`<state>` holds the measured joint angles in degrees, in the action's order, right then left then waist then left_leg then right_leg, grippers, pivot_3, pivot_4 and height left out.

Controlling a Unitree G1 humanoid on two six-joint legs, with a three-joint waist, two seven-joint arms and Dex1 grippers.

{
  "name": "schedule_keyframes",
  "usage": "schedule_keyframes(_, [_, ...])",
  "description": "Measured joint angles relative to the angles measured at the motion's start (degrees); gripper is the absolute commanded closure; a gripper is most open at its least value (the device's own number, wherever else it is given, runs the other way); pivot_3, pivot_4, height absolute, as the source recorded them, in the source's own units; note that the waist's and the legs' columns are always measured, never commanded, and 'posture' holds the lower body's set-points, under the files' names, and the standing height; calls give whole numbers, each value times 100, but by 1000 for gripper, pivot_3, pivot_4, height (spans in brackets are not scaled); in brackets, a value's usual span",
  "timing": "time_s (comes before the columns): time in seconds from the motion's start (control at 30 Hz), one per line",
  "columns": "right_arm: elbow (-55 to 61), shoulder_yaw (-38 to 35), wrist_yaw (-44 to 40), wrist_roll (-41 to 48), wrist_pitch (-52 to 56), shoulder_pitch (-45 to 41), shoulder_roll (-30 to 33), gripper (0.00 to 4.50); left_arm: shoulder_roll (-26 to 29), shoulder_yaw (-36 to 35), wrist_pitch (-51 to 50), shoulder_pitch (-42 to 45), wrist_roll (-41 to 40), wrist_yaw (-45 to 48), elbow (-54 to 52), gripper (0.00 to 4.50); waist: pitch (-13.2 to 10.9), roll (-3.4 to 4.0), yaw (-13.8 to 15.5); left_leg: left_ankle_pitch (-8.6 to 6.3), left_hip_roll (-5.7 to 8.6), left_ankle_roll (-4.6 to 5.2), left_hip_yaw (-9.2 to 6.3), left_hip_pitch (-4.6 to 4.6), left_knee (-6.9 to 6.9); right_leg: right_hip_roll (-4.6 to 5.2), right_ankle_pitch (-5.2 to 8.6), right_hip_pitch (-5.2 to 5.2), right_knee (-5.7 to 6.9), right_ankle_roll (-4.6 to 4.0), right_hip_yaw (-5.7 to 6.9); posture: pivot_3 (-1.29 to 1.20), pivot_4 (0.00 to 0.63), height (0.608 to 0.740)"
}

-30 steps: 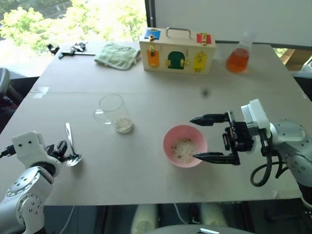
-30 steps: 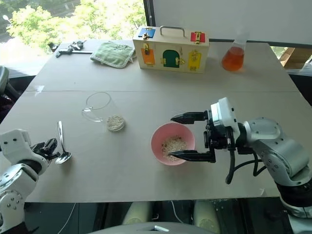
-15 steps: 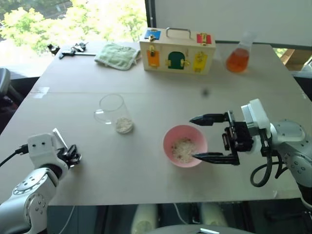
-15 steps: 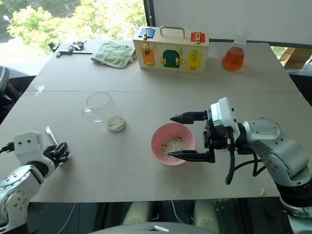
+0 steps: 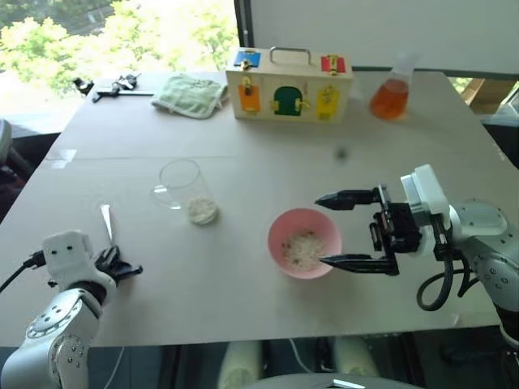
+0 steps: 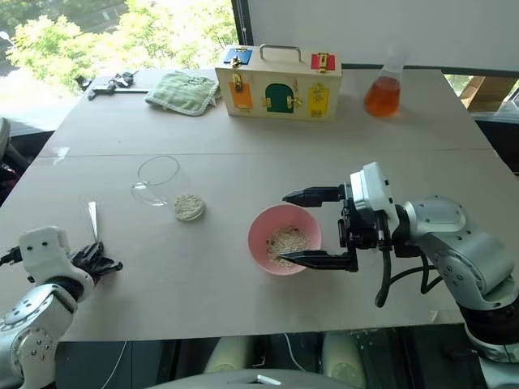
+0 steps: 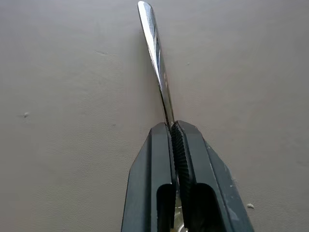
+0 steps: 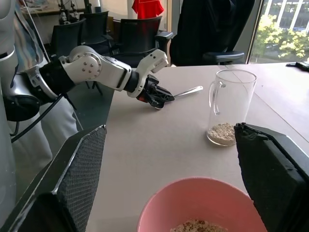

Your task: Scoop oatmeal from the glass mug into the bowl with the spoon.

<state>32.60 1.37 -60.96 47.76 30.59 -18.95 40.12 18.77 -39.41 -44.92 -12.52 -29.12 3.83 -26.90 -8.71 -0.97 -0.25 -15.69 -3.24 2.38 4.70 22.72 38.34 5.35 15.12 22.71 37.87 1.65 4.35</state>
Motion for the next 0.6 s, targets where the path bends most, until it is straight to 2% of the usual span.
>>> schedule_keyframes(0.1, [-6, 0, -16, -6, -2, -1, -7, 210, -209, -287, 612, -237, -115, 299, 138, 4475, -3, -5, -10, -1, 2, 1, -1, 5, 1, 2, 0, 1, -2, -1, 4, 0, 150, 740])
schedule_keyframes(0.17, [-20, 3, -38, -13, -7, -3, -23, 210, -356, -523, 1094, -461, -496, 804, 86, 4475, -8, -21, -9, -1, 4, 1, -5, 13, 3, 11, 4, 2, -6, -7, 13, 0, 150, 740])
schedule_keyframes(0.33, [-198, 13, 97, 4, 74, -91, -146, 210, -364, -766, 1424, -1338, -2283, 2337, -671, 4475, -9, -34, 7, -2, 10, 1, -12, 21, 5, 31, 12, 1, -15, -21, 22, 0, 150, 740])
schedule_keyframes(0.43, [-311, -54, 734, 450, 480, -99, -532, 210, 168, -717, 1271, -1877, -3144, 3094, -1109, 4475, -16, -21, 3, -2, 10, 1, -19, 21, 2, 28, 13, 2, -14, -22, 29, 0, 150, 740])
schedule_keyframes(0.53, [-303, -298, 2183, 1487, 1031, 116, -1213, 210, 810, -356, 1091, -2442, -3209, 3746, -1372, 4475, -16, -19, -7, -2, 10, 0, -22, 22, 0, 21, 13, 0, -12, -22, 31, 0, 150, 740])
schedule_keyframes(0.6, [-189, -204, 2719, 1740, 1361, 415, -1240, 210, 971, -134, 1039, -2495, -3266, 3982, -1483, 4475, -26, -4, 15, -2, 18, 2, -22, 30, 0, 21, 13, 4, -16, -22, 30, 0, 150, 740])
